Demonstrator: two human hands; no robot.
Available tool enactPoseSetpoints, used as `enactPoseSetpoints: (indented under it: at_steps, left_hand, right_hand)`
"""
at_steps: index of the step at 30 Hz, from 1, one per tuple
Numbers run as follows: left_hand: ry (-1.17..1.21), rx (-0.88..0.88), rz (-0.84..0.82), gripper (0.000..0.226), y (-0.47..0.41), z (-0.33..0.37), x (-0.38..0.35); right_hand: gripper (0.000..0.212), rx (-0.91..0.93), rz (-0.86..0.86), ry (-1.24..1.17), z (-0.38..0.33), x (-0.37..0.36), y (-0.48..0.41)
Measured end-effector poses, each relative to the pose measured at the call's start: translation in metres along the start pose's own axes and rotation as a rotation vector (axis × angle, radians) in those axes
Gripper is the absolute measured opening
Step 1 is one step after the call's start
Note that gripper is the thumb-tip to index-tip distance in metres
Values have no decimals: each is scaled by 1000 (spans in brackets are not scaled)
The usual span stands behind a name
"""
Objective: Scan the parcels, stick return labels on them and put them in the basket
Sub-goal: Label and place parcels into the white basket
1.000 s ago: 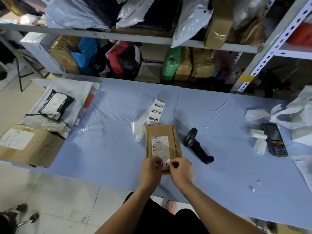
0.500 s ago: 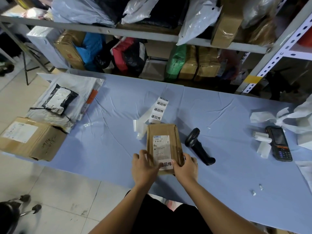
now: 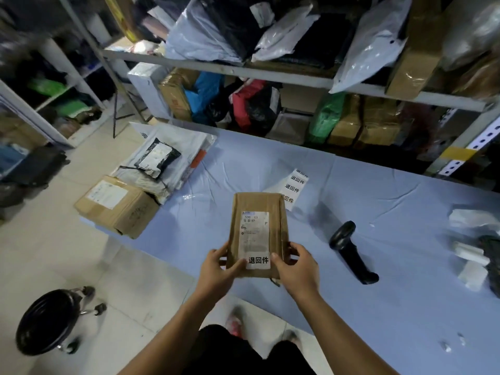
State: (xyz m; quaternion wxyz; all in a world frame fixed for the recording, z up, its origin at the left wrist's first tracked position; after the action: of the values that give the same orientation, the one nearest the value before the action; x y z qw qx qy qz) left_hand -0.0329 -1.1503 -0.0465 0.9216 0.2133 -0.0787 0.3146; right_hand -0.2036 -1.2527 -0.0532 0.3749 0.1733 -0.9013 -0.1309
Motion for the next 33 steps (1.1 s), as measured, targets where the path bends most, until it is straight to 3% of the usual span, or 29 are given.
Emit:
enactPoseSetpoints:
  at_steps: [9,14,19,26,30,33]
  left_hand:
    - [232,-168,147,47,5,-3,140]
    - [357,-275,264,51,8,-8,259]
    - [425,-337,446,38,6,-17,387]
    - [515,-247,507,32,-14,-51,523]
    - [549,-133,517,46,-52,-87,580]
    - [515,-53,532,45,-103,-118,631]
  right_hand:
    - [45,197,10,43,-127,-61,43]
    - [41,274,6,47,-220,-132,78]
    - [35,404,-61,-4,-318,-221,109]
    - [39,404,-193,-52,-399,-343,135]
    - [31,391,-280,-24,-427,-410,130]
    - [36,365,-331,4,-454,-476,113]
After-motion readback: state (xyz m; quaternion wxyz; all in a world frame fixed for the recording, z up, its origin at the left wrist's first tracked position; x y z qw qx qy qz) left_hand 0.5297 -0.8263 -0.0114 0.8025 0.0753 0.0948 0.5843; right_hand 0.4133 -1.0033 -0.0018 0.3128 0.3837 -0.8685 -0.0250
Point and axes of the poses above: each hand's wrist, its own y-axis away from the middle knuckle, its own x-axis out of the back of the hand, z = x × y, the point moved 2 cm from there along -y, towards the middle knuckle, and after that the axes turned 11 degrees about y, right-handed, at the moved point
